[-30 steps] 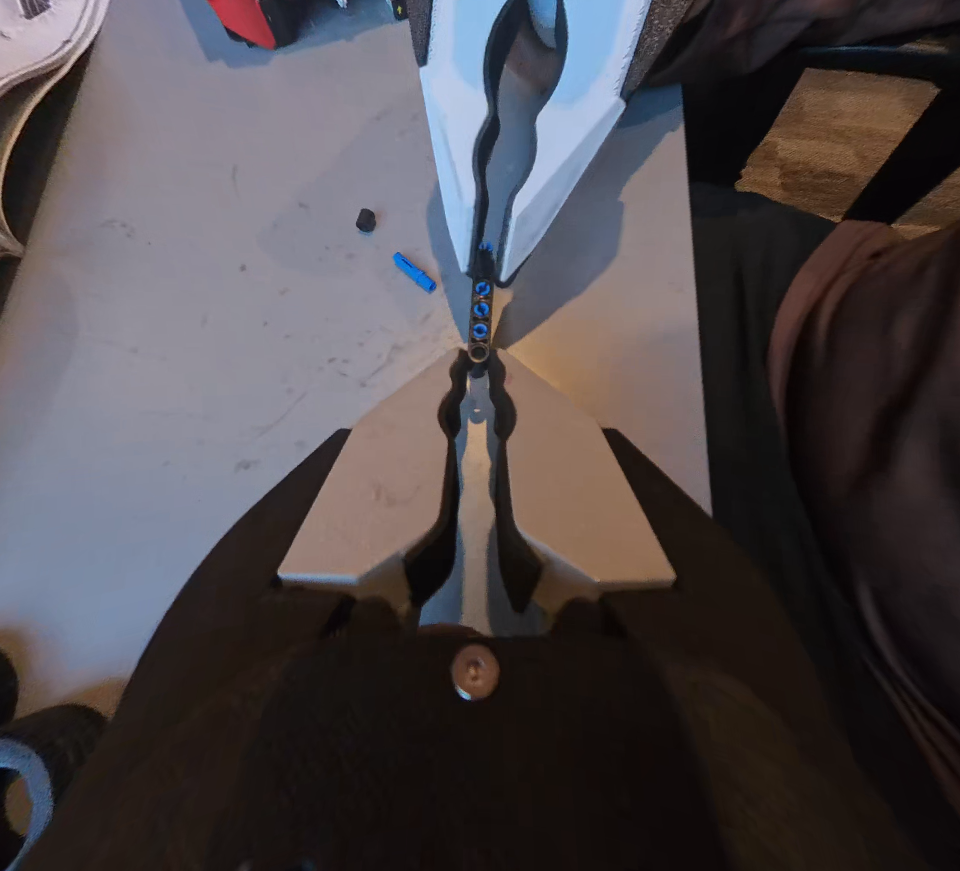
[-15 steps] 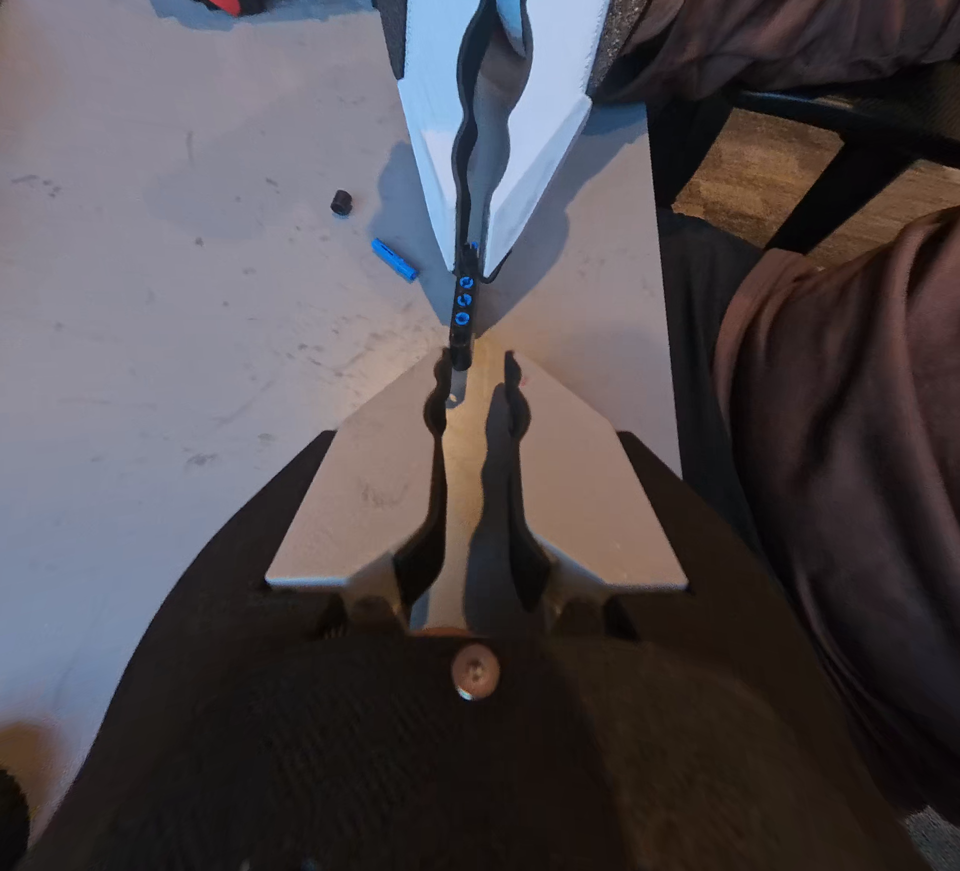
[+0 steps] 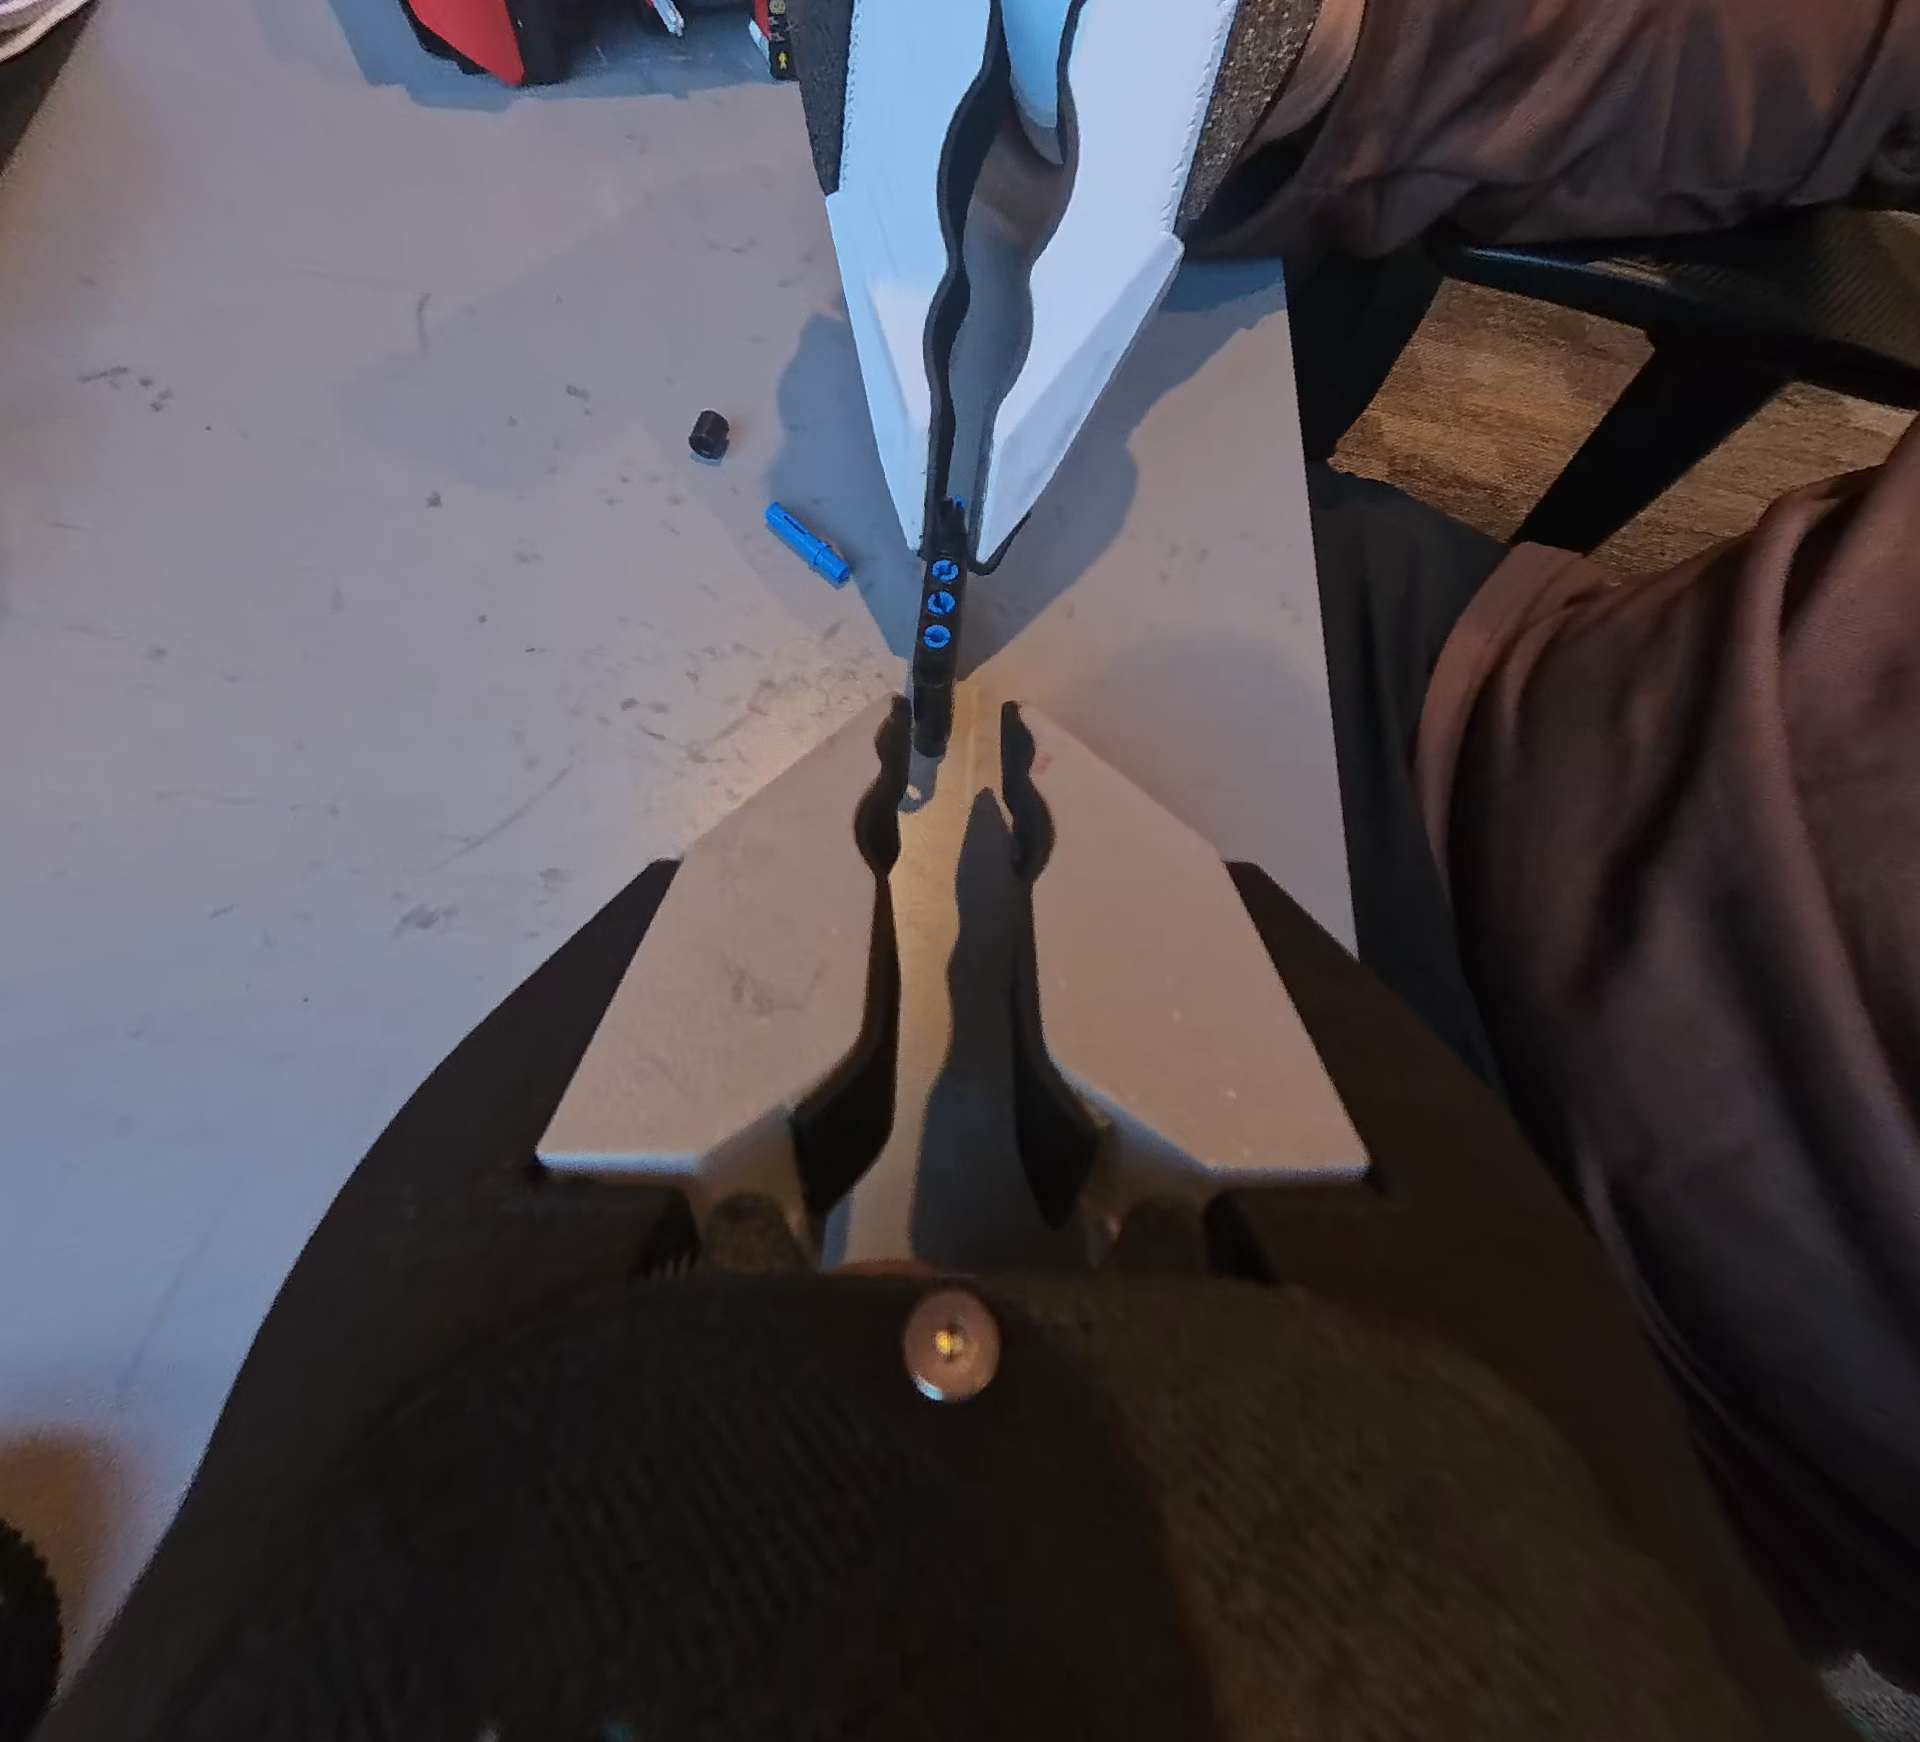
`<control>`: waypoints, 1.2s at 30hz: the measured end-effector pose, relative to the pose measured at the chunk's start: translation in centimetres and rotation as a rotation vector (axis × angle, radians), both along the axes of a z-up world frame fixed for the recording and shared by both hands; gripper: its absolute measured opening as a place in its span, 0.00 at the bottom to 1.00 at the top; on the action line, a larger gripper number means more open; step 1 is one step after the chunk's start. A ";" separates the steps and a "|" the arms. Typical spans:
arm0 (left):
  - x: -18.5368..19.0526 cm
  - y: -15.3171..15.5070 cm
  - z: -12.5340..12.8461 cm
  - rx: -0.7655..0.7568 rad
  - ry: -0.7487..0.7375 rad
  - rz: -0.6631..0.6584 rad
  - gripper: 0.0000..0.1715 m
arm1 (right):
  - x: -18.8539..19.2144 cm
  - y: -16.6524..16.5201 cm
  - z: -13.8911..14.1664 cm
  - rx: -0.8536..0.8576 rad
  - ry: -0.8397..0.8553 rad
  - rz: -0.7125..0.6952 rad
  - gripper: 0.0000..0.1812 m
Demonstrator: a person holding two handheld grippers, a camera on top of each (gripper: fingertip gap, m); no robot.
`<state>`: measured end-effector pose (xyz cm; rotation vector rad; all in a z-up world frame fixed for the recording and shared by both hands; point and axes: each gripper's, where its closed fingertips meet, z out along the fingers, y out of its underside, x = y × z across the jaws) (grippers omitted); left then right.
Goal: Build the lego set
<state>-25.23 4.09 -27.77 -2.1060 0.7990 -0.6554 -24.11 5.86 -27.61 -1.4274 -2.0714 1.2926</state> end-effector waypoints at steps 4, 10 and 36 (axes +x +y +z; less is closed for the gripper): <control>-0.2 0.2 0.1 -0.001 -0.013 0.011 0.06 | 0.0 0.1 0.0 0.001 0.002 0.000 0.04; -0.1 0.2 -0.2 0.005 0.019 0.009 0.04 | 0.1 0.0 -0.1 0.029 -0.001 0.014 0.04; 0.1 0.4 0.1 0.022 0.009 0.005 0.04 | 0.4 0.3 -0.1 0.094 -0.001 0.026 0.04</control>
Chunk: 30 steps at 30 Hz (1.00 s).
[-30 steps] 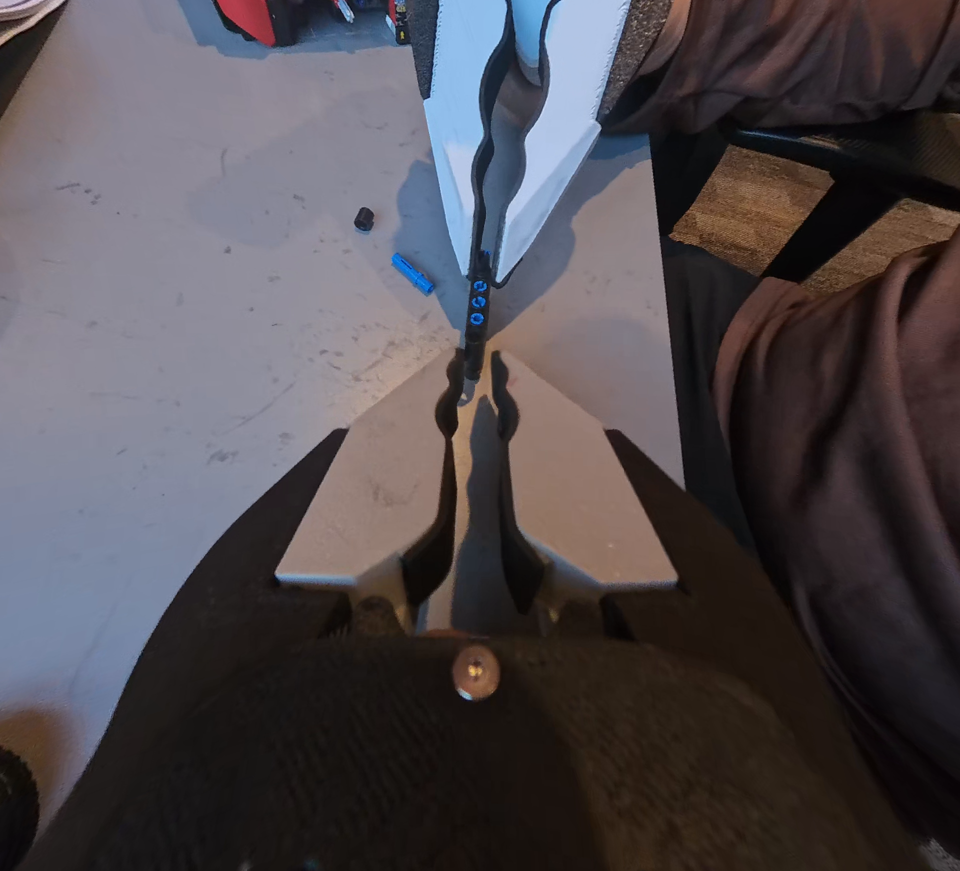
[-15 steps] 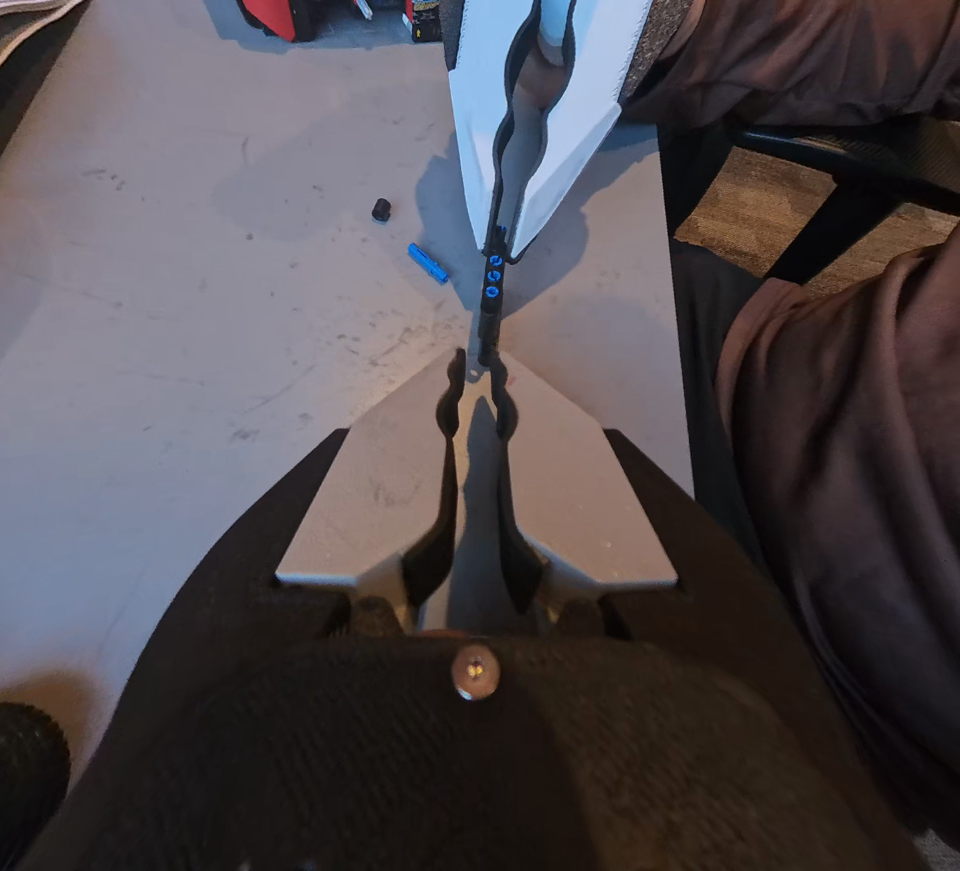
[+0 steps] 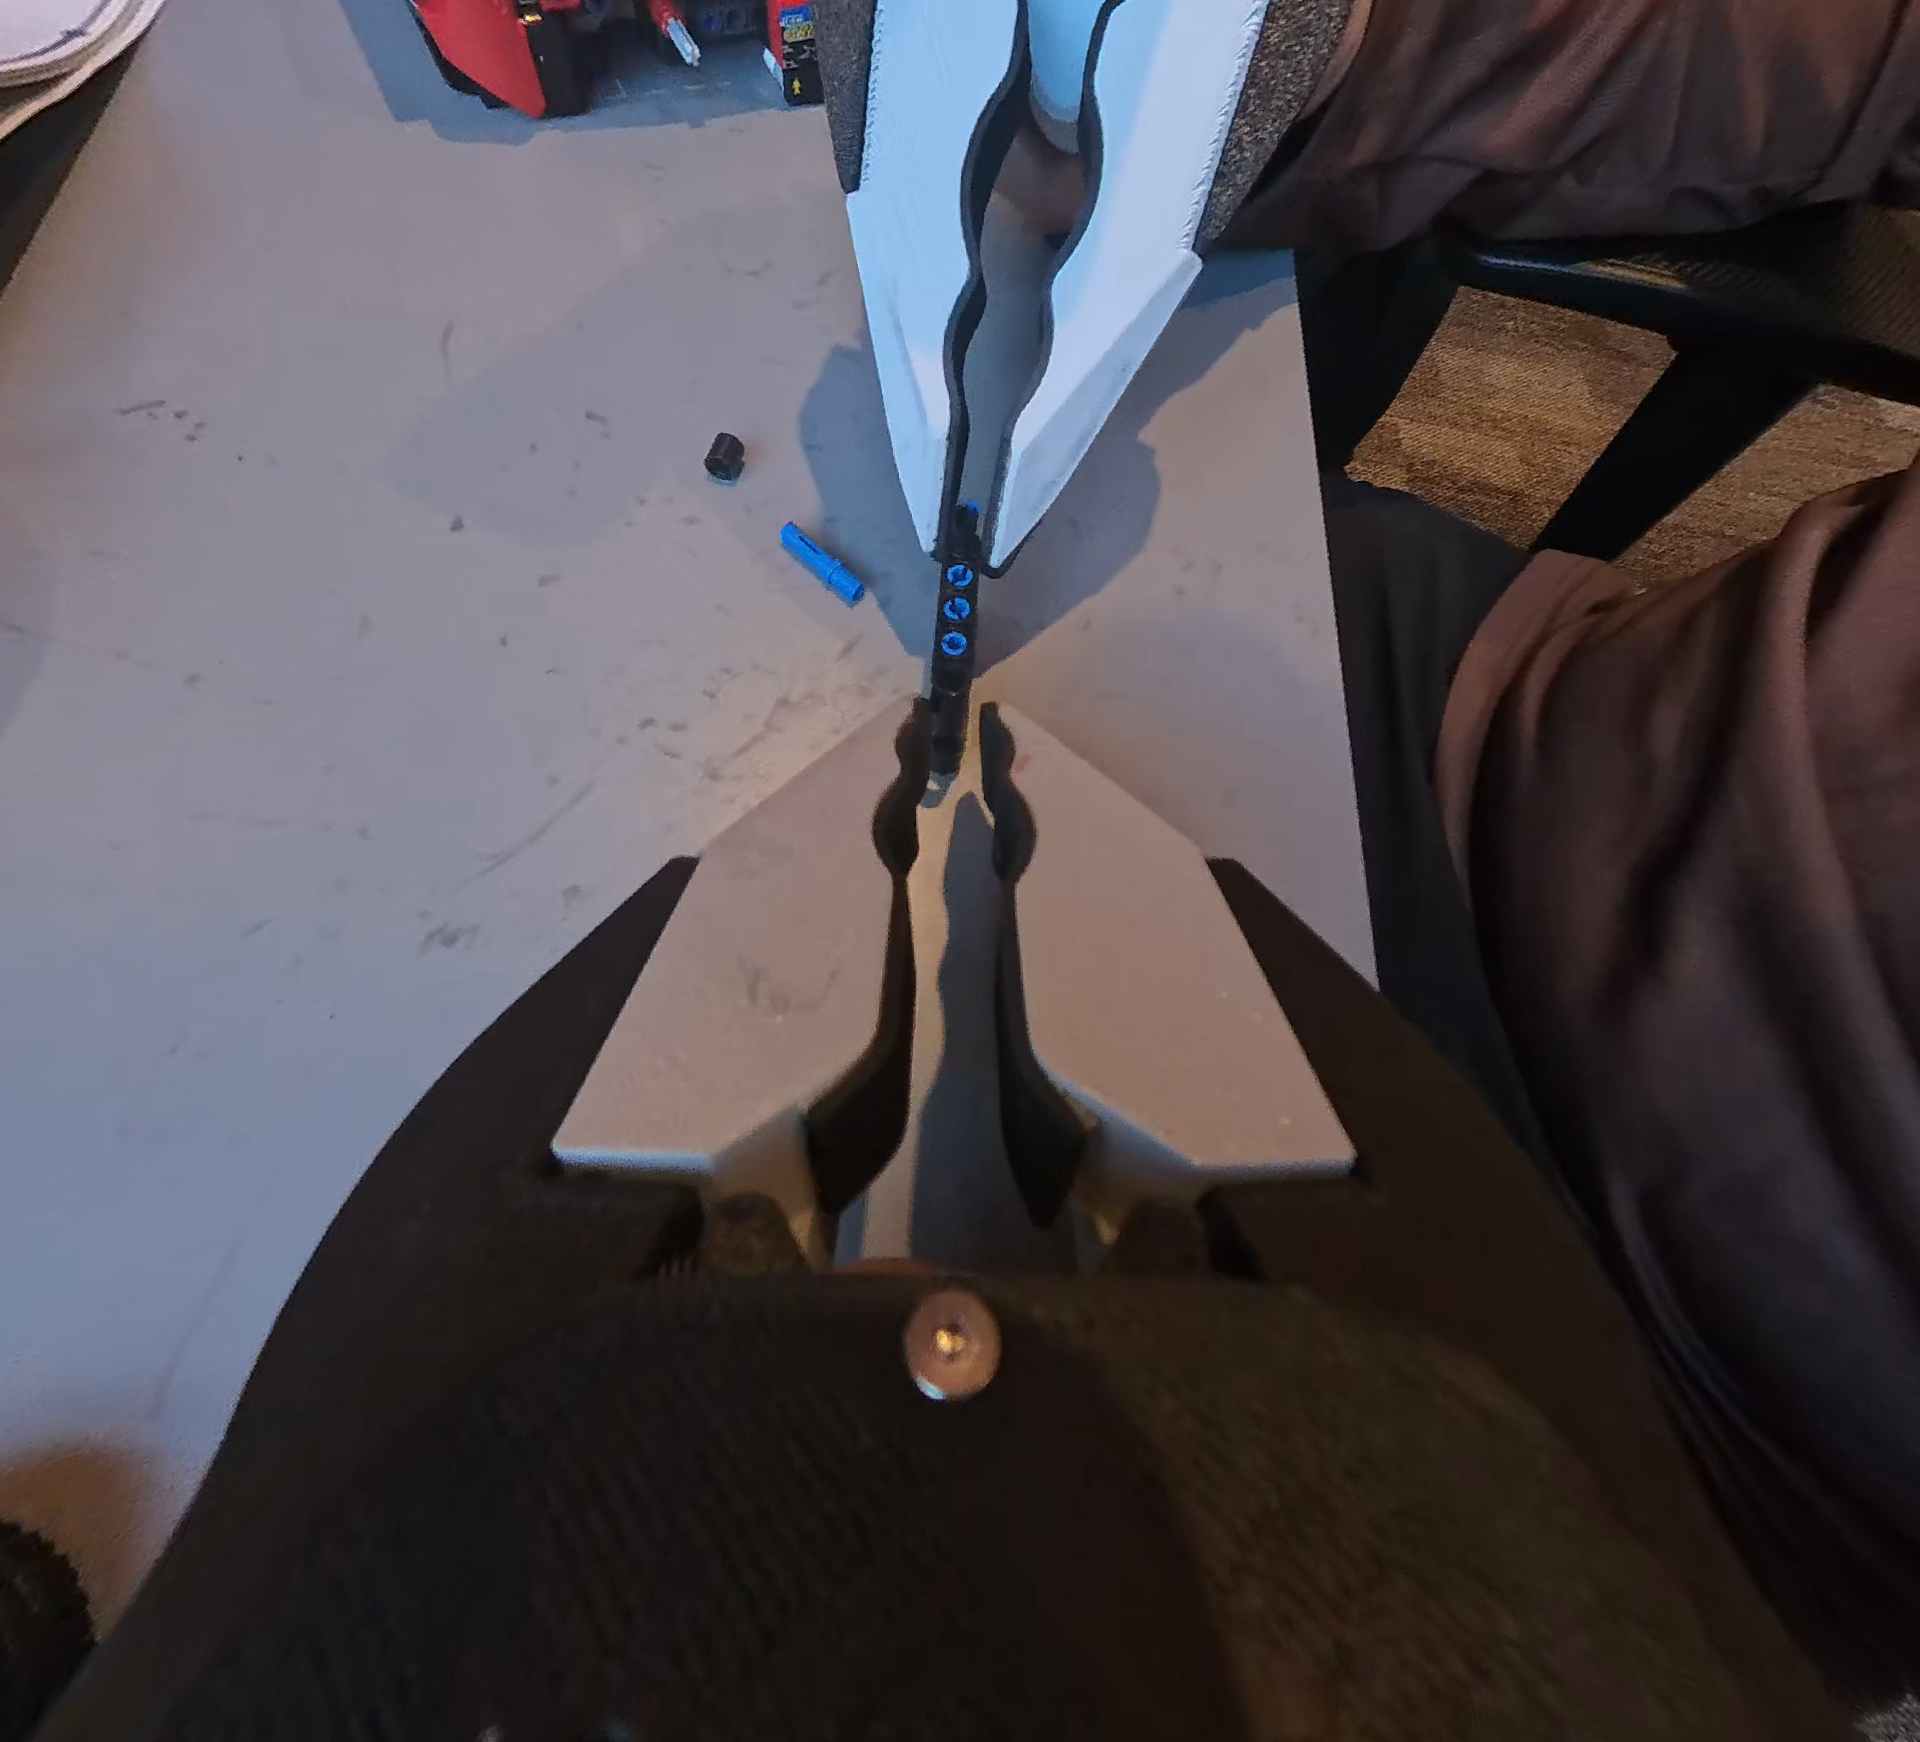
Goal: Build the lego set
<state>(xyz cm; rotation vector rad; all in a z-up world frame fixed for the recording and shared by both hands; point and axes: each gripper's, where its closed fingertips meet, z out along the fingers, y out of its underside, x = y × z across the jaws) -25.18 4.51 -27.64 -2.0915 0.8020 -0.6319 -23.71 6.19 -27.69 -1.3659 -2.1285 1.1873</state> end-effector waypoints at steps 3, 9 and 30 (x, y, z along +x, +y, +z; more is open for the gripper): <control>0.2 0.1 0.0 0.005 0.002 -0.001 0.04 | 0.0 0.0 0.0 0.003 -0.001 0.003 0.04; 0.4 0.4 0.3 0.018 -0.008 0.008 0.03 | 0.0 -0.1 -0.1 0.030 0.001 0.007 0.04; 0.5 0.5 -0.1 0.042 0.048 0.025 0.03 | 0.0 0.0 -0.2 0.210 -0.009 0.018 0.04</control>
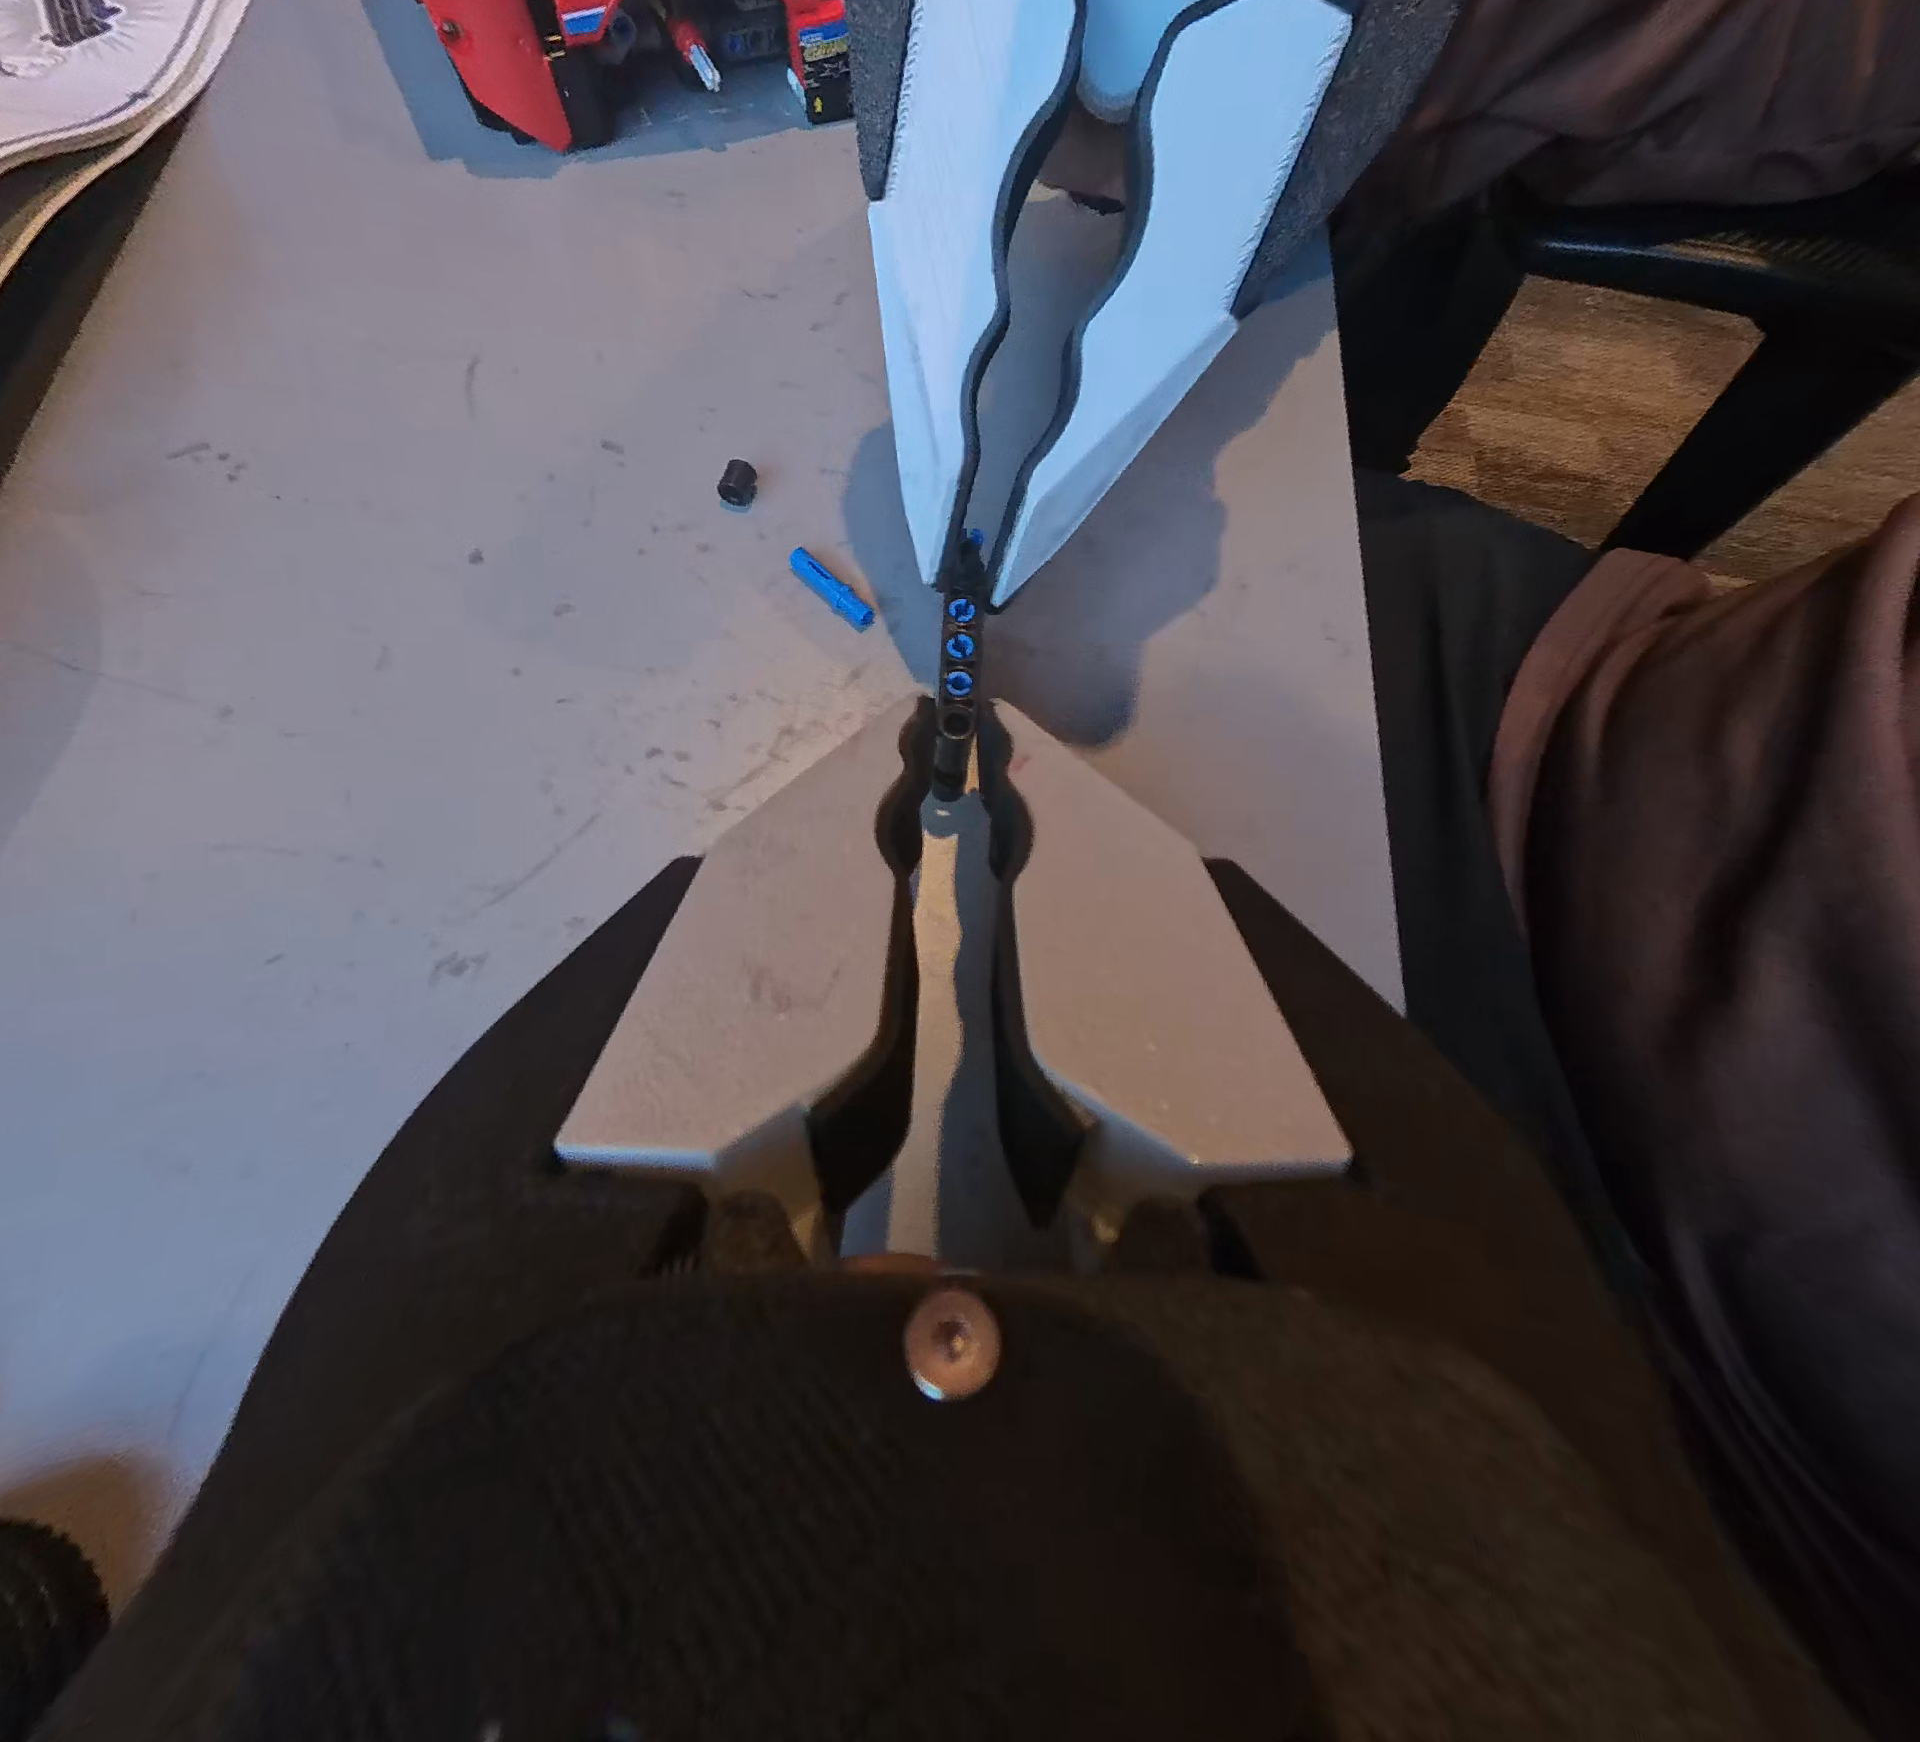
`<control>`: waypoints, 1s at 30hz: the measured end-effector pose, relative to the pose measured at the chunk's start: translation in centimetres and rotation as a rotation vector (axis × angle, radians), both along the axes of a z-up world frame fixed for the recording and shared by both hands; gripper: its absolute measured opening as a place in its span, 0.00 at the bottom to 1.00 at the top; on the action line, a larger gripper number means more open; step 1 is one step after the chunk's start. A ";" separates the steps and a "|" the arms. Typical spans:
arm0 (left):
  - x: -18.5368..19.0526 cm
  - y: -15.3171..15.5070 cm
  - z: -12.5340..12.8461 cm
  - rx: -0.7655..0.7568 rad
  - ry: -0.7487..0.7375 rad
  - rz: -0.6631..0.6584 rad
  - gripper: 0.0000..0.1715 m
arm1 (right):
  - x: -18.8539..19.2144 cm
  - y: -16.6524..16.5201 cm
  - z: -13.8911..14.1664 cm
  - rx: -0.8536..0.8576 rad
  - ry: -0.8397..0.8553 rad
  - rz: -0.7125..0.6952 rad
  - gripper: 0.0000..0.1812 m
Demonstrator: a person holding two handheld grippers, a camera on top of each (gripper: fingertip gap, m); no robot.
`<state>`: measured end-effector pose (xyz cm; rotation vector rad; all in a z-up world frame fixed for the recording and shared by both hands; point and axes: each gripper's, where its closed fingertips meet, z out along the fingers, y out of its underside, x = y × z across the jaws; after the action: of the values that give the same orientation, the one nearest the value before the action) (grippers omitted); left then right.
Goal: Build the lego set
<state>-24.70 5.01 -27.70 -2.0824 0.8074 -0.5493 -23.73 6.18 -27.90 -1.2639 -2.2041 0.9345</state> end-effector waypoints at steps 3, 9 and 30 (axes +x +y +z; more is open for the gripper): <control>-0.1 0.1 0.0 0.006 0.008 0.006 0.03 | -0.1 0.1 0.0 0.014 -0.015 0.007 0.04; -0.3 0.2 0.0 0.024 0.034 0.024 0.03 | -0.3 0.3 -0.1 0.099 -0.008 0.019 0.04; 0.0 0.2 -0.3 -0.013 0.059 0.008 0.03 | -0.2 0.4 0.2 0.292 -0.238 0.136 0.06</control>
<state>-24.68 5.17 -27.95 -2.1210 0.8313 -0.4924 -23.95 6.57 -27.74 -1.1467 -2.5261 0.5013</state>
